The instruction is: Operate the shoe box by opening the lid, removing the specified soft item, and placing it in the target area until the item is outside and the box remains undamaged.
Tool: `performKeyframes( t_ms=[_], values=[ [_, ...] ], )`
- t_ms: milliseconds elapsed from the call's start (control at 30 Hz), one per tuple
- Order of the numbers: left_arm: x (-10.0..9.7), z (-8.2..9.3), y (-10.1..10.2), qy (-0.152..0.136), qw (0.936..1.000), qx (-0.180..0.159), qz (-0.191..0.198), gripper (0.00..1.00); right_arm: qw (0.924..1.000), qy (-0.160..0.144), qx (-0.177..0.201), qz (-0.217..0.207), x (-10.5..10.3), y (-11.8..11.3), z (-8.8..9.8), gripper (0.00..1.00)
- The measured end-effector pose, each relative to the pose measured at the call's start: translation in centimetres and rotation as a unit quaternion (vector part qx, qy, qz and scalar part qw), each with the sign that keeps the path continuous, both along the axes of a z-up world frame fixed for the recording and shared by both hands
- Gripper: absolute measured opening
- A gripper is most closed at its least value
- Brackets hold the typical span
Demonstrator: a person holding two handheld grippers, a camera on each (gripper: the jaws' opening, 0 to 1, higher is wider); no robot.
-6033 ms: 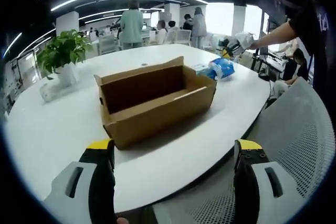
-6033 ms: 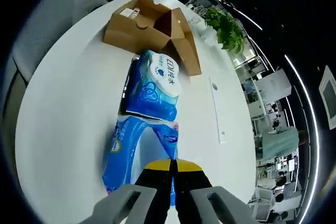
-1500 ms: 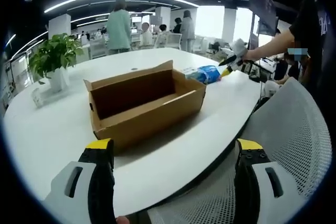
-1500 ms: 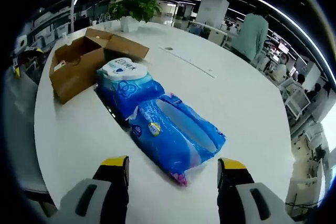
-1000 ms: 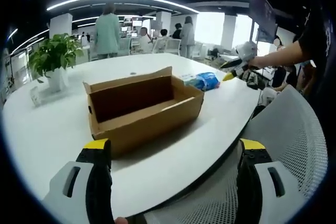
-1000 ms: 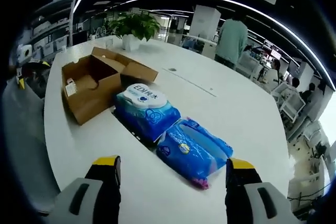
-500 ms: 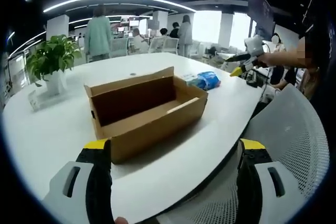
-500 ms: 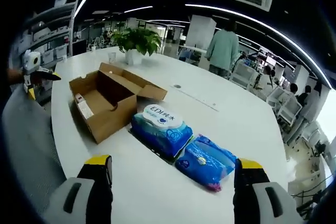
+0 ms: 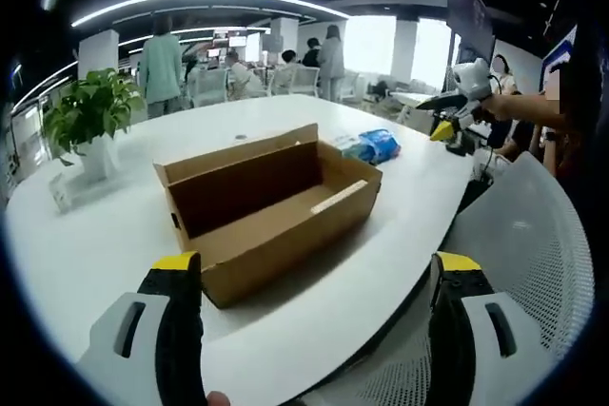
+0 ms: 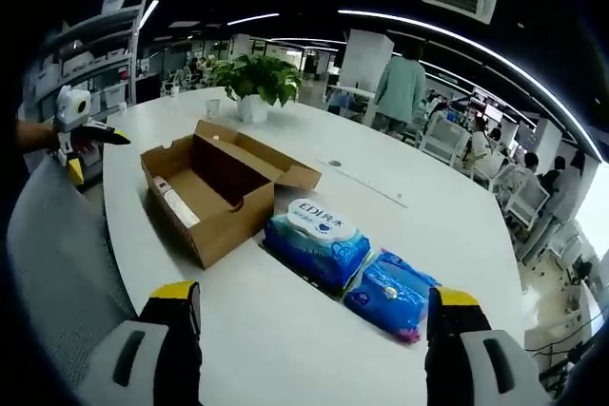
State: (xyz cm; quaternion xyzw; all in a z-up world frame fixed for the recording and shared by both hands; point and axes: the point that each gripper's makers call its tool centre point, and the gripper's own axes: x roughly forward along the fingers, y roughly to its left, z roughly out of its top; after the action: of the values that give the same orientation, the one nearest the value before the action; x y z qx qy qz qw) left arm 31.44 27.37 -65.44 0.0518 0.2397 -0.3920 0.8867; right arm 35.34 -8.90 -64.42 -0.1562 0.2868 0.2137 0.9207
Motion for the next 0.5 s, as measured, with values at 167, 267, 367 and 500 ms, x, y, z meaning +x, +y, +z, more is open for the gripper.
performKeyframes(
  t_ms=[167, 267, 367, 500],
  values=[
    [-0.1, 0.4, -0.3, -0.005, 1.0, -0.001, -0.001, 0.99, 1.0, 0.005, -0.001, 0.006, -0.6, 1.7, 0.4, 0.99],
    [-0.4, 0.7, -0.5, -0.011, 0.9999, 0.0, -0.003, 0.99, 0.9999, 0.006, 0.007, 0.008, -0.9, 2.7, 0.7, 0.99],
    [-0.8, 0.9, -0.7, -0.014, 0.9999, 0.002, -0.003, 0.99, 0.9998, 0.007, 0.009, 0.014, -1.1, 3.7, 0.9, 0.99],
    [-1.2, 1.1, -1.0, -0.017, 0.9999, 0.0, -0.002, 0.99, 0.9995, 0.007, 0.016, 0.025, -1.1, 4.9, 1.2, 0.99]
  ],
)
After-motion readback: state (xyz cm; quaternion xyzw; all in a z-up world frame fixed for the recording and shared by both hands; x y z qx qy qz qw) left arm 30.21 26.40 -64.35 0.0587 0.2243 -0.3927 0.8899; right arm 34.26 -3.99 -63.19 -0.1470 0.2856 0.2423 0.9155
